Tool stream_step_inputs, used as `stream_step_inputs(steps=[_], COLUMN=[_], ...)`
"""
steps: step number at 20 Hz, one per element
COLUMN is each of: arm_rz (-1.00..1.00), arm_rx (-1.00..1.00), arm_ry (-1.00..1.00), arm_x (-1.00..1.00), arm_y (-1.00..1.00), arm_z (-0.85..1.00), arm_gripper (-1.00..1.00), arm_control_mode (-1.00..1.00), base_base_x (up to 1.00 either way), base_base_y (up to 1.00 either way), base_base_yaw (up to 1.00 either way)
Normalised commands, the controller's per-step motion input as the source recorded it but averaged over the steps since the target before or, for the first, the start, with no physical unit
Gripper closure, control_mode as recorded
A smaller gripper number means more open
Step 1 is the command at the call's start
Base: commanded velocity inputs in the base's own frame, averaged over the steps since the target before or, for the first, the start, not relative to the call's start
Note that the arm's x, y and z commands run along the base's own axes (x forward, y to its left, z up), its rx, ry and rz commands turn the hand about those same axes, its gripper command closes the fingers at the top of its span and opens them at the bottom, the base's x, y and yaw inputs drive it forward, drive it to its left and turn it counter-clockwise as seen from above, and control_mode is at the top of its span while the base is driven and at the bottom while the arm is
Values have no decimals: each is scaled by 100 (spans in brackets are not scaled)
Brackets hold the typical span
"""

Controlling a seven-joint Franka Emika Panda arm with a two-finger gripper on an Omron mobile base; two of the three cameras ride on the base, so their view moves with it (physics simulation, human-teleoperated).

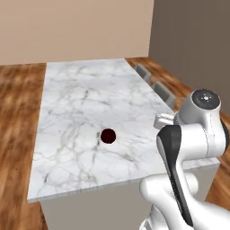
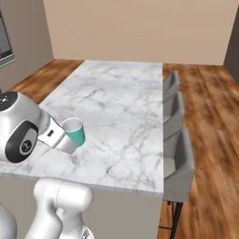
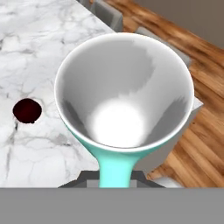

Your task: Clear the mugs and bowl far away from the sink.

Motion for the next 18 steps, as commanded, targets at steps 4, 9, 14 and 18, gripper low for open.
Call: stream_step_inputs(steps=[4,9,14,18], arm_rz=[0,-5,6,26], arm_rx=[0,1,1,0], arm_ry=[0,5,4,0], arm_x=[0,63,75,47], arm_y=[0,-21,-28,-29], arm_z=[0,-5,-3,-18], arm_gripper=[100,100,100,100], arm_control_mode=[100,-100,-100,-100], base_base_x=[36,12,0,0], base_base_y=[-27,-4,0,0], base_base_yaw=[-14,-4,0,0])
